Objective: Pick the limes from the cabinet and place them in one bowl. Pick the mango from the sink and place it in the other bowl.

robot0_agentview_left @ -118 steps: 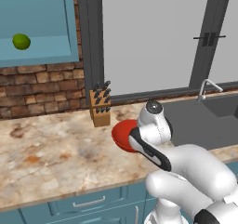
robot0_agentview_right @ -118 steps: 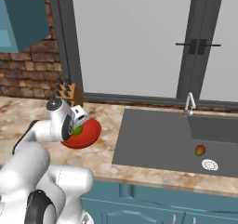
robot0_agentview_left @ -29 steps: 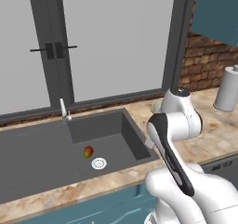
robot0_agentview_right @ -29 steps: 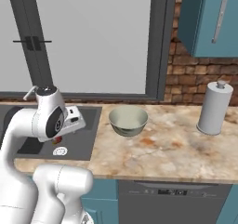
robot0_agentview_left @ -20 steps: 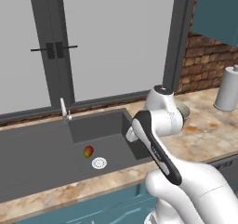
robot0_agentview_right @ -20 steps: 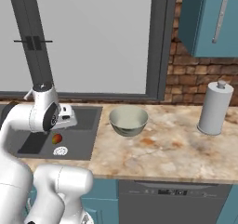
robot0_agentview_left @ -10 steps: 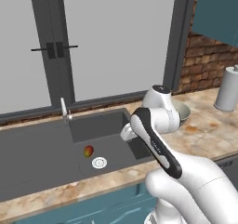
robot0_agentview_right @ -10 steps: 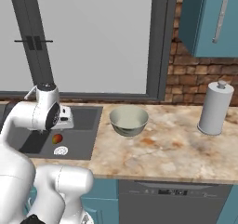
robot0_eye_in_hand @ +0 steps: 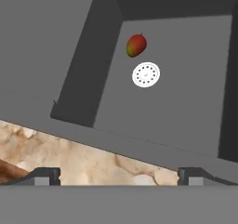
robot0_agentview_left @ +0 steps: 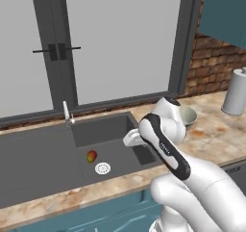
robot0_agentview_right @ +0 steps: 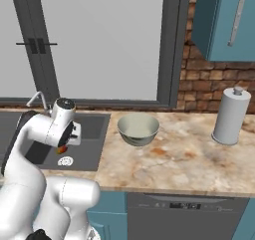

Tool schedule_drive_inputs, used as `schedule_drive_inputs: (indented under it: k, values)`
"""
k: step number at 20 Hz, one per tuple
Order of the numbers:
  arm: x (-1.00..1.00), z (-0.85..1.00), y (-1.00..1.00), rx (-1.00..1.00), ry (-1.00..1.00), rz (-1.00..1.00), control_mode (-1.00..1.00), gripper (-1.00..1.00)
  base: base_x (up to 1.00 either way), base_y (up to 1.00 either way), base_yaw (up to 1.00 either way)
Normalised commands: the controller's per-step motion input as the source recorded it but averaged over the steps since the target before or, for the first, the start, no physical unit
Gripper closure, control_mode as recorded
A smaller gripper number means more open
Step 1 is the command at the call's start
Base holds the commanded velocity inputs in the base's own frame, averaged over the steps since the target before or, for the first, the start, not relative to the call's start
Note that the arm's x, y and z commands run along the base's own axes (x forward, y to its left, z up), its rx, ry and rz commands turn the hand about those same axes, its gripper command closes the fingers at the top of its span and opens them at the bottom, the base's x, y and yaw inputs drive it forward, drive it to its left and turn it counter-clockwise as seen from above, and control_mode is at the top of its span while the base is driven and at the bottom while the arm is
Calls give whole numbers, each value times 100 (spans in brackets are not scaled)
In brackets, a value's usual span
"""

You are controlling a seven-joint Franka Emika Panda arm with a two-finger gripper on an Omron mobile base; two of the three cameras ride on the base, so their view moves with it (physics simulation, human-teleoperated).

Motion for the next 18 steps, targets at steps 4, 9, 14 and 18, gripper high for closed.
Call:
schedule_drive_inputs:
  k: [4,9,14,18]
  values:
    - [42,-17,53,3,0,-16,-100,-100,0,0,0]
    - [46,-21,39,7,5,-13,-100,-100,0,0,0]
    - [41,-30,18,10,6,-8,-100,-100,0,0,0]
    - [45,-26,19,7,2,-7,-100,-100,0,0,0]
